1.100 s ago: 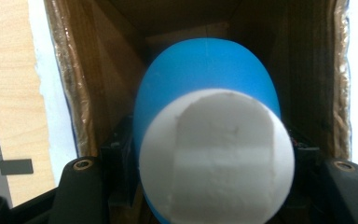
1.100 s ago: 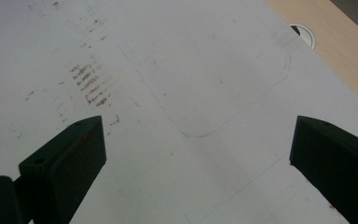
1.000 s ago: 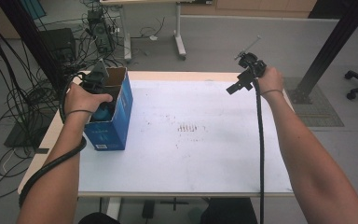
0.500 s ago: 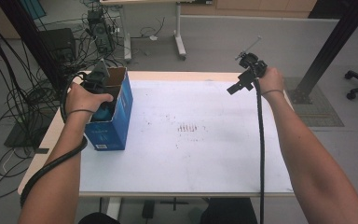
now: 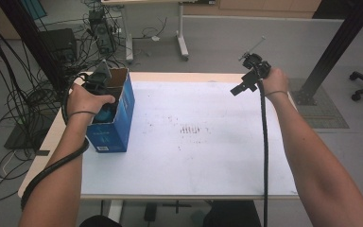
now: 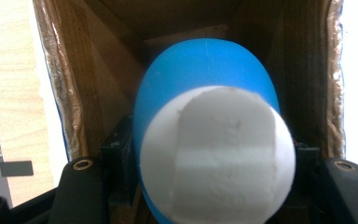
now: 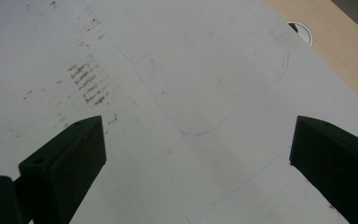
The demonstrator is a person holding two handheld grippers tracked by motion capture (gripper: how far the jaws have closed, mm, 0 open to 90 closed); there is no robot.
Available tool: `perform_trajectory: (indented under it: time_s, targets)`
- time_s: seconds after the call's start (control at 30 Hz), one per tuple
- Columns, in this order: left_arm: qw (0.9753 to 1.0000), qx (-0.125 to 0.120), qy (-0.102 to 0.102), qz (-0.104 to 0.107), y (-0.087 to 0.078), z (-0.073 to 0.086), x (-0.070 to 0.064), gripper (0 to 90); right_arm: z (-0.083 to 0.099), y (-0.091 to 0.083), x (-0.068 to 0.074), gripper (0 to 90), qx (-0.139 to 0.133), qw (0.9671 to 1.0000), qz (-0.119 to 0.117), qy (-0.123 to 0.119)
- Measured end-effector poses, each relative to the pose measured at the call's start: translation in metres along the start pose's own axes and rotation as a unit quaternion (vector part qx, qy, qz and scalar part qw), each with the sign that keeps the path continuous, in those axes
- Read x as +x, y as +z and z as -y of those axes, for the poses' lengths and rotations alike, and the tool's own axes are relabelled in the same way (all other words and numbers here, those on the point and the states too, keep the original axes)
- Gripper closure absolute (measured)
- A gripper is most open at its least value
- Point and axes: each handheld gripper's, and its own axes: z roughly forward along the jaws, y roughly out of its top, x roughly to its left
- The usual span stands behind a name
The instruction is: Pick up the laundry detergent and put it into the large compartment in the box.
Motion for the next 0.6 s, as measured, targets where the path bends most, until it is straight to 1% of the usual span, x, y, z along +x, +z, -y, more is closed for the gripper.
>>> perform_trajectory:
  time_s: [0.33, 0.43, 0.6]
  targets:
    - [1.0, -0.002, -0.002, 0.002, 0.0002, 0.0003, 0.0013, 37.6, -0.0001, -0.0007, 0.0006, 3.4, 0.0, 1.0, 0.001, 0.002]
    - [1.0, -0.002, -0.002, 0.002, 0.0003, 0.0003, 0.0014, 37.6, -0.0004, -0.0009, 0.0007, 3.4, -0.001, 1.0, 0.002, -0.002]
    - [1.0, -0.003, -0.003, 0.003, 0.0003, 0.0008, 0.0019, 37.6, -0.0002, -0.0004, 0.0008, 3.4, -0.001, 1.0, 0.0, 0.002]
